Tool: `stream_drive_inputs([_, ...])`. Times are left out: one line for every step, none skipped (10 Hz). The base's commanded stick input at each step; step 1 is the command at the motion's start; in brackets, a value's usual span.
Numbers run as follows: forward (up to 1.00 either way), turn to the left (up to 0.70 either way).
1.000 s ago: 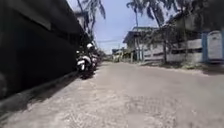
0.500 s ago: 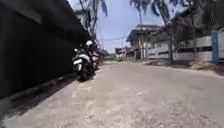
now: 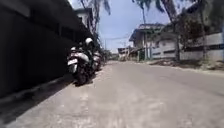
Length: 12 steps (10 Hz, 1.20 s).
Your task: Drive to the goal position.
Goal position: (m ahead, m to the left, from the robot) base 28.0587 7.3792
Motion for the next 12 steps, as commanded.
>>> stream_drive_inputs([1.00, -0.33])
stream_drive_inputs([1.00, -0.39])
stream_drive_inputs([1.00, -0.39])
stream_drive_inputs([1.00, -0.02])
stream_drive_inputs([1.00, 0.00])
stream_drive_inputs([1.00, 0.00])
stream_drive_inputs([1.00, -0.02])
stream_drive_inputs([1.00, -0.02])
stream_drive_inputs([1.00, 0.00])
stream_drive_inputs([1.00, 0.00])
stream_drive_inputs([1.00, -0.01])
stream_drive_inputs([1.00, -0.01])
